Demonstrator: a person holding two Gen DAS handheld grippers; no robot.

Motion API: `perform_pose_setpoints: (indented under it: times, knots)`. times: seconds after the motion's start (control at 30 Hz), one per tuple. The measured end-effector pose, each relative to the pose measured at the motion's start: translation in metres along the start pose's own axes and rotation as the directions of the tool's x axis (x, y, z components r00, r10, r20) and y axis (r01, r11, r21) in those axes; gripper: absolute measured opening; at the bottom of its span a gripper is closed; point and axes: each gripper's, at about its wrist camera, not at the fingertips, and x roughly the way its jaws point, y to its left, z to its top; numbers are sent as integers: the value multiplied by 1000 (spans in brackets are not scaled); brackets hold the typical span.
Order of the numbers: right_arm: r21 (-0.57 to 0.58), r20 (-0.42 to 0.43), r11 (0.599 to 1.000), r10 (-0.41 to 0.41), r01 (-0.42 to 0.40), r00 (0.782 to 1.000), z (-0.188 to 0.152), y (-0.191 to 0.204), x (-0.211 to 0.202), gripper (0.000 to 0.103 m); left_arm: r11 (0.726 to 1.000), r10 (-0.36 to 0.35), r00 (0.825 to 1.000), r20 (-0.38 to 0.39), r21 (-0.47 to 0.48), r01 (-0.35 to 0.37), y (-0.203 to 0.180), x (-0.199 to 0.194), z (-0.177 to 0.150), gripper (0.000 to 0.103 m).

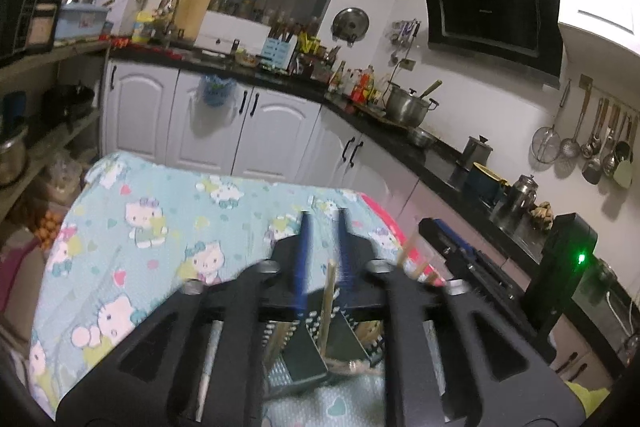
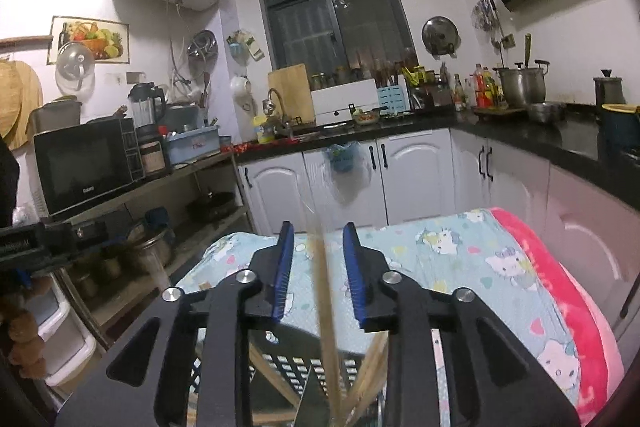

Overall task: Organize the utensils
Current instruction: 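Insert both held chopsticks into the basket and open both tools, then withdraw both open tools from the basket toward the remaining chopsticks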

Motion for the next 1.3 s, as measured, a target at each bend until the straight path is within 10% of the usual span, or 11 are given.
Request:
perform_pose_setpoints:
  times: [0.5, 1.3]
  knots:
    - [-100, -78, 995, 2, -10, 997, -11, 6, -56, 57, 999, 40, 999, 10, -20, -40, 7, -54, -27, 92]
    - [-214, -207, 971, 62, -107, 976, -53, 32, -140, 69, 994, 72, 991, -112, -68, -80, 7, -87, -102, 92]
